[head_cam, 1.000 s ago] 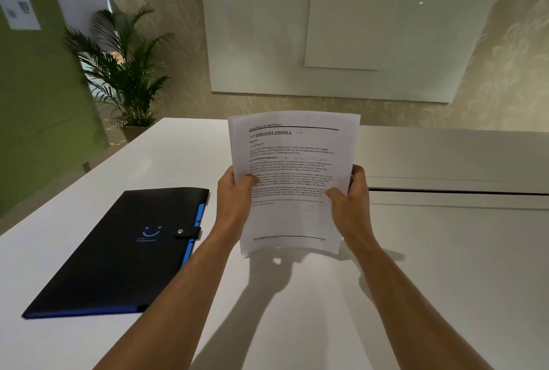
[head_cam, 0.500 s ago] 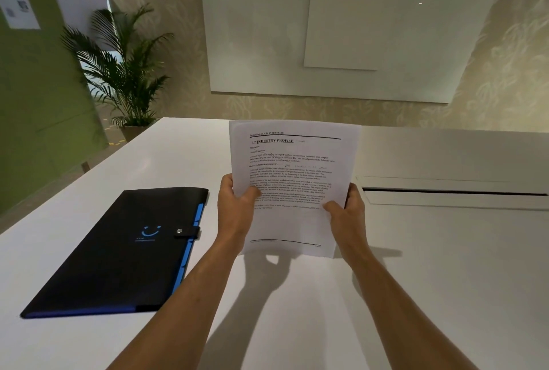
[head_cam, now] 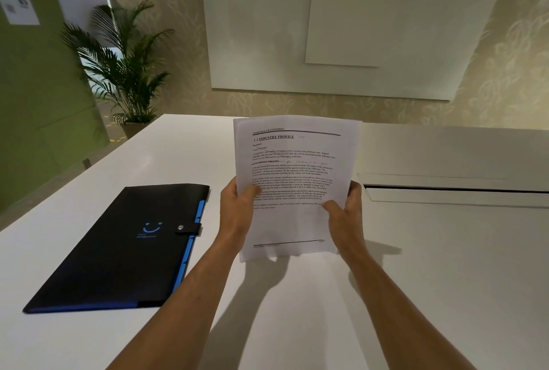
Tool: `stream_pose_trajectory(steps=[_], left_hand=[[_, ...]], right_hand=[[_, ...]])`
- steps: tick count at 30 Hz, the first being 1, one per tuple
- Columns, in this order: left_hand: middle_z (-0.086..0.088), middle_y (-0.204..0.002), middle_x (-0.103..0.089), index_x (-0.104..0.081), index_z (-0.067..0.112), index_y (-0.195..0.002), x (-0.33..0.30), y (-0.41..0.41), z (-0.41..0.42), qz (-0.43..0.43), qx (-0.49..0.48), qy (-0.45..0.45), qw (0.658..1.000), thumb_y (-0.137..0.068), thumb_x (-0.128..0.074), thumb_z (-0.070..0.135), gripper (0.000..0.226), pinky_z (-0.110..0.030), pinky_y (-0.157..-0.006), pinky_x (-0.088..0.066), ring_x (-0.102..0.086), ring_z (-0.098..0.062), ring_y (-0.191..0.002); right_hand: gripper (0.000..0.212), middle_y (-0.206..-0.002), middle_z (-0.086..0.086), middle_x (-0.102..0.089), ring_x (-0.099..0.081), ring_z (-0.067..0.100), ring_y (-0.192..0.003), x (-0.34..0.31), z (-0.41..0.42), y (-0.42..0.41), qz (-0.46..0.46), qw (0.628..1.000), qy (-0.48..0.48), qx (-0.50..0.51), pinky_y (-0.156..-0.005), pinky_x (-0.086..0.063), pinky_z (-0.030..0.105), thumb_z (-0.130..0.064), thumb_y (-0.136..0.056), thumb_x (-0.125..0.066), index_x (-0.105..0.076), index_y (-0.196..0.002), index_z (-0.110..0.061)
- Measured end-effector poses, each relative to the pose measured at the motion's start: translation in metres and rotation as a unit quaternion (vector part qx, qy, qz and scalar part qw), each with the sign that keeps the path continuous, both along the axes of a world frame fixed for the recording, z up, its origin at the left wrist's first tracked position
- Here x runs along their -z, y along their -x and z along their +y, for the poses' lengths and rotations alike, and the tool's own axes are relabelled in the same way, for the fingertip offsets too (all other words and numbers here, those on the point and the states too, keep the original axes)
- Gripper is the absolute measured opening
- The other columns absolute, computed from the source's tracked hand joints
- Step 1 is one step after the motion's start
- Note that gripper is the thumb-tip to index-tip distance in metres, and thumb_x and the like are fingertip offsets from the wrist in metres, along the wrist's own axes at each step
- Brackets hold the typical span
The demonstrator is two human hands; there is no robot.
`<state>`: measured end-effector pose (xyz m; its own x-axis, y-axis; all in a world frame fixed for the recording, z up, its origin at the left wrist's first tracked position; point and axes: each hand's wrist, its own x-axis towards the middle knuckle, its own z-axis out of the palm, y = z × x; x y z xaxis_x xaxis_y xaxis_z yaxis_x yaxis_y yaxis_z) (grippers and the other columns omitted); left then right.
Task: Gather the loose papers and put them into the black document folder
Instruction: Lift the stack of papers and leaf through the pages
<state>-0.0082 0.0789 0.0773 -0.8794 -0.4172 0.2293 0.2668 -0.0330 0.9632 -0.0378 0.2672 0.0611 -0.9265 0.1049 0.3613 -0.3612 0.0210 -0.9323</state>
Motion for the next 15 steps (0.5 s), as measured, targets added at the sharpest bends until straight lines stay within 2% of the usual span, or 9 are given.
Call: stream_pose_trajectory(steps=[3,8,13,15], left_hand=[[0.012,-0.096,-0.071,-0.065,0.037,-0.098,0.0009,-0.0010,0.0001,0.008,0.000,0.007,1.000,-0.086,-0.063,0.014,0.026,-0.025,-0.065,-0.056,-0.068,-0.019,-0.089],[0.021,-0.090,-0.072,-0.065,0.043,-0.093,-0.0001,-0.0032,0.0007,0.023,0.016,0.025,0.999,-0.087,-0.068,0.026,0.018,-0.015,-0.058,-0.053,-0.069,-0.012,-0.084],[0.018,-0.095,-0.071,-0.063,0.038,-0.102,-0.0011,-0.0021,0.0048,0.048,0.015,0.029,0.998,-0.089,-0.066,0.023,0.020,-0.016,-0.063,-0.055,-0.067,-0.015,-0.089],[0.017,-0.096,-0.071,-0.063,0.038,-0.105,-0.0030,-0.0036,0.0082,0.061,0.019,0.019,0.998,-0.089,-0.065,0.025,0.021,-0.016,-0.064,-0.056,-0.068,-0.015,-0.088]], right_hand=[[0.041,-0.102,-0.006,-0.063,-0.064,0.007,-0.091,0.0019,0.0008,0.0016,-0.001,0.999,0.041,-0.001,-0.066,-0.053,0.016,-0.009,-0.067,-0.055,-0.049,-0.104,-0.026],[0.038,-0.100,-0.006,-0.066,-0.065,0.004,-0.088,0.0023,0.0047,0.0049,0.002,0.999,0.027,-0.018,-0.065,-0.053,0.015,-0.010,-0.066,-0.054,-0.055,-0.098,-0.032],[0.045,-0.107,-0.006,-0.063,-0.062,0.008,-0.097,0.0011,0.0072,0.0054,-0.001,1.000,0.026,-0.018,-0.066,-0.055,0.017,-0.013,-0.066,-0.059,-0.050,-0.106,-0.033],[0.053,-0.111,-0.007,-0.059,-0.060,0.007,-0.101,0.0077,0.0078,0.0013,-0.008,0.999,0.047,0.017,-0.070,-0.054,0.016,-0.016,-0.066,-0.064,-0.045,-0.113,-0.030]])
